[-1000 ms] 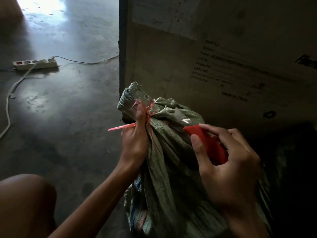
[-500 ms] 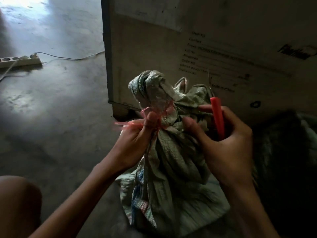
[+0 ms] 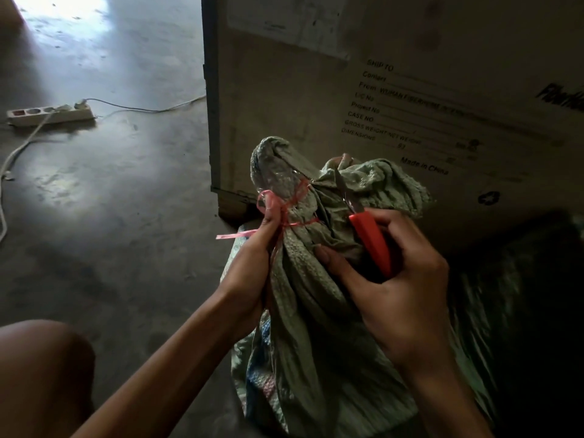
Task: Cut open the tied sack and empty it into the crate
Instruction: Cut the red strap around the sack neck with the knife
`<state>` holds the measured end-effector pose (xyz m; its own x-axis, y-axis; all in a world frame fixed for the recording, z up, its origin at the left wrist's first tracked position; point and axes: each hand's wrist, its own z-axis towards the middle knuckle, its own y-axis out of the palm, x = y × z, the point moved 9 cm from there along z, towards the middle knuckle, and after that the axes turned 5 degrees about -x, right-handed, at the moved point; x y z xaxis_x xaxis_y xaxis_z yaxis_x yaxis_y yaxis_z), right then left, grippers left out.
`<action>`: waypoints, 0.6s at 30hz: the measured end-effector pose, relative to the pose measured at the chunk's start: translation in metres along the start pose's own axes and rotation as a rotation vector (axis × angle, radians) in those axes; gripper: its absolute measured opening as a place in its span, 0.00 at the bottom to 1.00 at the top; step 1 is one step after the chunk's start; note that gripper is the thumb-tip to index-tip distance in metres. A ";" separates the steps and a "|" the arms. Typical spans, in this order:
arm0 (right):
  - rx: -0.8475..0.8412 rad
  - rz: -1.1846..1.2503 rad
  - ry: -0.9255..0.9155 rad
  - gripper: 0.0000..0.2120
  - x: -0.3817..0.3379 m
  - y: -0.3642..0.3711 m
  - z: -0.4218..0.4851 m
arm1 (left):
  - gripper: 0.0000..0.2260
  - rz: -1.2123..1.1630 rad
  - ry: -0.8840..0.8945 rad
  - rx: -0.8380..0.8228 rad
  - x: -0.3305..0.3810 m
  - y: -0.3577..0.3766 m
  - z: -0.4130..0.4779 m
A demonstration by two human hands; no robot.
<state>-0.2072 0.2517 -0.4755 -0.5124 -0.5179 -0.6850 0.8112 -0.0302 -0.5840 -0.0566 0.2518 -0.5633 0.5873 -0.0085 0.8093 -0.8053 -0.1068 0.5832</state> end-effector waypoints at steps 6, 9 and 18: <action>-0.140 -0.091 0.004 0.24 -0.002 0.010 -0.003 | 0.25 0.170 -0.002 -0.001 0.005 -0.002 -0.001; -0.160 -0.083 -0.020 0.17 -0.002 0.011 -0.003 | 0.26 0.274 0.050 0.023 0.013 -0.003 -0.002; -0.130 -0.156 -0.066 0.16 0.001 -0.012 0.001 | 0.28 0.319 0.159 0.061 0.028 -0.010 -0.005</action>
<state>-0.2173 0.2504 -0.4682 -0.6060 -0.5705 -0.5543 0.6780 -0.0061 -0.7350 -0.0330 0.2578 -0.5459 0.2831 0.1028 0.9536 -0.9370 -0.1824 0.2979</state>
